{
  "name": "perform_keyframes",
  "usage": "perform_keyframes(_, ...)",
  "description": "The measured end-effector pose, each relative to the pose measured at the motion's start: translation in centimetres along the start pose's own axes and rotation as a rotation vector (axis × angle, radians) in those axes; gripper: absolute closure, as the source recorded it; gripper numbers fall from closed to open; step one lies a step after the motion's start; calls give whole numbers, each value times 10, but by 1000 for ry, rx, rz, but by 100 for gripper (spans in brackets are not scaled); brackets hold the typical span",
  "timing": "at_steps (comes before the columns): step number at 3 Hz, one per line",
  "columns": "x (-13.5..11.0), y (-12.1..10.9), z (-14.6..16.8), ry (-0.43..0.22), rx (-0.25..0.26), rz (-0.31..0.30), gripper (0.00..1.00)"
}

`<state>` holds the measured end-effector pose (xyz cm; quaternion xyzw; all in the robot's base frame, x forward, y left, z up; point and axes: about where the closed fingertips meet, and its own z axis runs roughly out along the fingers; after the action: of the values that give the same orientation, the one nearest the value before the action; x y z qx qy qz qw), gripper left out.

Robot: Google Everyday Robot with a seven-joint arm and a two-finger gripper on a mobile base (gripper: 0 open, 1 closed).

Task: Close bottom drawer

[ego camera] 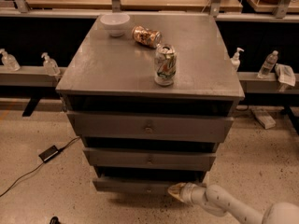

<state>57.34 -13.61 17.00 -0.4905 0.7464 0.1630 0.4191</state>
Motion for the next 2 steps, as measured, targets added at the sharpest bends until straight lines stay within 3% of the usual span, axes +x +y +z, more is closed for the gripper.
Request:
perform_keyframes(1, 1, 3, -2, 0, 0, 0, 100)
perform_keyframes(2, -6, -10, 4, -42, 8, 0, 100)
